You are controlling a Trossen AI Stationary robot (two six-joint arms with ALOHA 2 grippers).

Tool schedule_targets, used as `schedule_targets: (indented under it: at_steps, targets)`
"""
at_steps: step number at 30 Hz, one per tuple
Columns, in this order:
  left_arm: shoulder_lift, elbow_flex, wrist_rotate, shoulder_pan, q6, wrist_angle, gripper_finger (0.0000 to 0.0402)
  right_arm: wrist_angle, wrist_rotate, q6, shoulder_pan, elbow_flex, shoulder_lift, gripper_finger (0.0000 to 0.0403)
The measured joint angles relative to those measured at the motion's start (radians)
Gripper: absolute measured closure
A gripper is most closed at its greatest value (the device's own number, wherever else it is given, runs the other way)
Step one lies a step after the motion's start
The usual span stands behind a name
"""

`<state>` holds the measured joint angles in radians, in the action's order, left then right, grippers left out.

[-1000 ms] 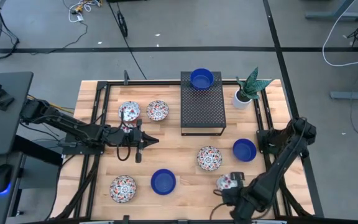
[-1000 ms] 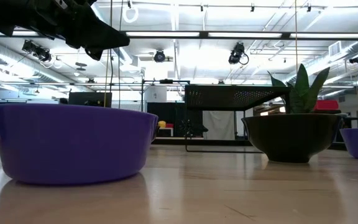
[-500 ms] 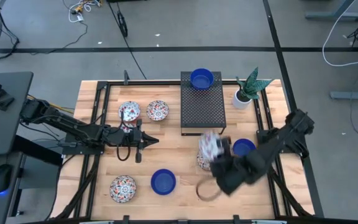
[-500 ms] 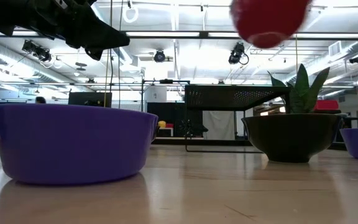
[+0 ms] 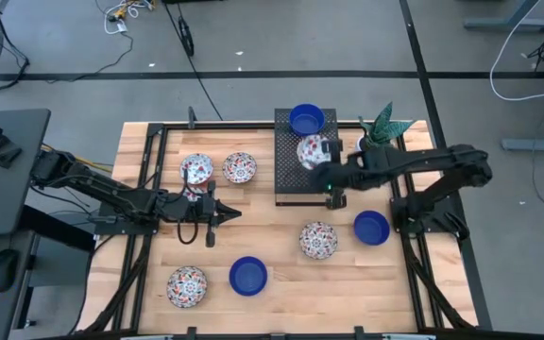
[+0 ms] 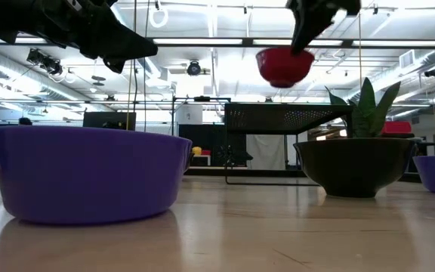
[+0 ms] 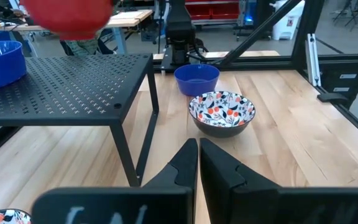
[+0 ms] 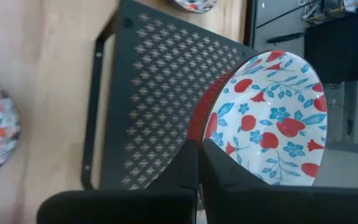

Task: Pick & Place Mini bowls
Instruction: Put the bottom red and white bowl on the shelf

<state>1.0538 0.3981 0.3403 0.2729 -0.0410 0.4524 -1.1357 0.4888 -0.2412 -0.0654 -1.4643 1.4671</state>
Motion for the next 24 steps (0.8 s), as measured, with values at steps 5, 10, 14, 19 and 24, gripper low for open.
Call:
schedule_targets:
  at_steps: [5, 10, 14, 19, 24]
  targets:
    - [0.0, 0.0, 0.0, 0.0, -0.002, 0.0, 0.0383, 0.059, -0.063, -0.044, 0.053, 0.097, -0.035, 0.0403]
    - [0.0, 0.0, 0.0, 0.0, -0.007, 0.0, 0.0383, 0.054, -0.062, -0.088, 0.066, 0.171, -0.036, 0.0403]
    - [0.0, 0.0, 0.0, 0.0, -0.008, 0.0, 0.0383, 0.057, -0.058, -0.082, 0.065, 0.2, -0.036, 0.0403]
    - [0.0, 0.0, 0.0, 0.0, -0.011, 0.0, 0.0383, 0.06, -0.055, -0.103, 0.065, 0.203, -0.036, 0.04]
    - [0.0, 0.0, 0.0, 0.0, -0.022, 0.0, 0.0383, 0.057, -0.014, -0.113, 0.073, 0.204, -0.035, 0.0387]
